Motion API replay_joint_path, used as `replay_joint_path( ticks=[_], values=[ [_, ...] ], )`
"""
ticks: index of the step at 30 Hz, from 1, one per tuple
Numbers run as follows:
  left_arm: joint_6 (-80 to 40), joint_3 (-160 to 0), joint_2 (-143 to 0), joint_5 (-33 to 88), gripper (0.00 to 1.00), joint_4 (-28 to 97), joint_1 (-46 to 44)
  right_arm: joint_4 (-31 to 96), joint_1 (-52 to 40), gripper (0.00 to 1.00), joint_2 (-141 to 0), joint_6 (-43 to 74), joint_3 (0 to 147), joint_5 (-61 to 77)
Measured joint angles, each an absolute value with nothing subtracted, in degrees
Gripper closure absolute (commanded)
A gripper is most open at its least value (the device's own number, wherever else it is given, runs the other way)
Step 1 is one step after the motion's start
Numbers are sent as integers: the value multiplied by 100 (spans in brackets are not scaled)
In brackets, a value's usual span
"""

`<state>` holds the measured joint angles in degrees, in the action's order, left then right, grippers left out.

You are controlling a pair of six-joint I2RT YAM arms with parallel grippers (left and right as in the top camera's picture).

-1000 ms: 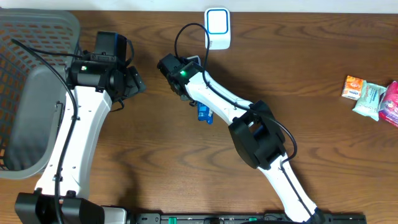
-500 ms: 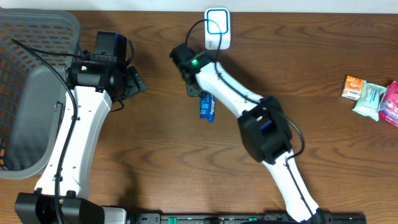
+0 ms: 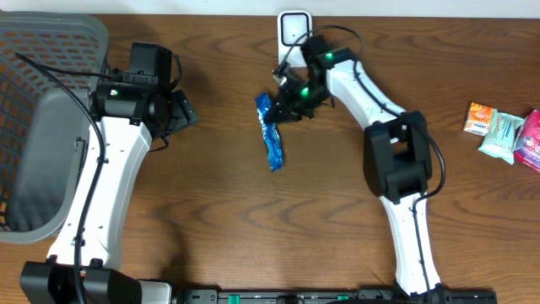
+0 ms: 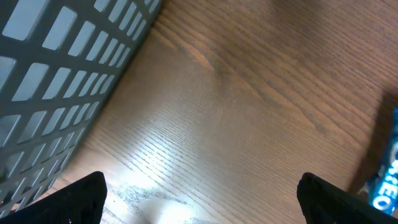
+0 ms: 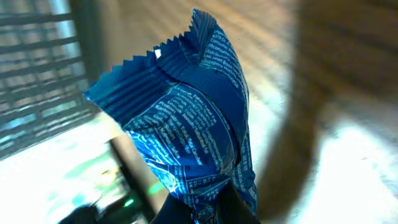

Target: Scan the item barcode

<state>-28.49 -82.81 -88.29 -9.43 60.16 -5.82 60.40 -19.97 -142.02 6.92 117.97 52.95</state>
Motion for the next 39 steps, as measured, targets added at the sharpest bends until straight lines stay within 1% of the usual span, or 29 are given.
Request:
replay_joint_path(
  ticks=[3,6,9,11,12,17,21,22,24,25,27,28,32,36,39],
  values=[
    [-2849,-8281,-8829,-941,2,6016,-582,5940,-1826,99,-14202,510,11537,5776],
    [-2849,-8281,-8829,-943,2,6016,-582,5509,-1640,99,-14202,440,11015,6106],
    [-2849,-8281,-8829,-943,2,6016,-582,5015,-1446,99,-14206,622,10447,6036],
    [-2849,-8281,-8829,-941,2,6016,-582,4982,-1291,99,-14206,838,10200,5876],
    [-2849,-8281,-8829,-943,2,6016,-582,5046,-1234,97,-14204,880,10180,5872],
    [-2849,-8281,-8829,-941,2,6016,-582,5717,-932,75,-14123,840,10224,5605],
    [-2849,-8281,-8829,-941,2,6016,-582,6149,-744,45,-13823,768,10243,5065],
    [-2849,-8281,-8829,-941,2,6018,-582,6241,-727,41,-13686,773,10245,4801],
    [-2849,-8281,-8829,-943,2,6016,-582,6403,-705,46,-13353,716,10250,4342],
    [-2849,-8281,-8829,-943,2,6016,-582,6479,-720,57,-13251,714,10250,4165],
    [-2849,-8281,-8829,-943,2,6018,-582,6838,-840,74,-12737,720,10250,3651],
    [-2849,-8281,-8829,-943,2,6012,-582,6932,-921,80,-12532,714,10259,3492],
    [-2849,-8281,-8829,-943,2,6016,-582,7159,-1483,98,-11955,714,10318,2936],
    [-2849,-8281,-8829,-943,2,6014,-582,6976,-2211,98,-11933,1028,10269,2259],
    [-2849,-8281,-8829,-943,2,6014,-582,6862,-2766,95,-12016,1468,10127,1566]
  ],
)
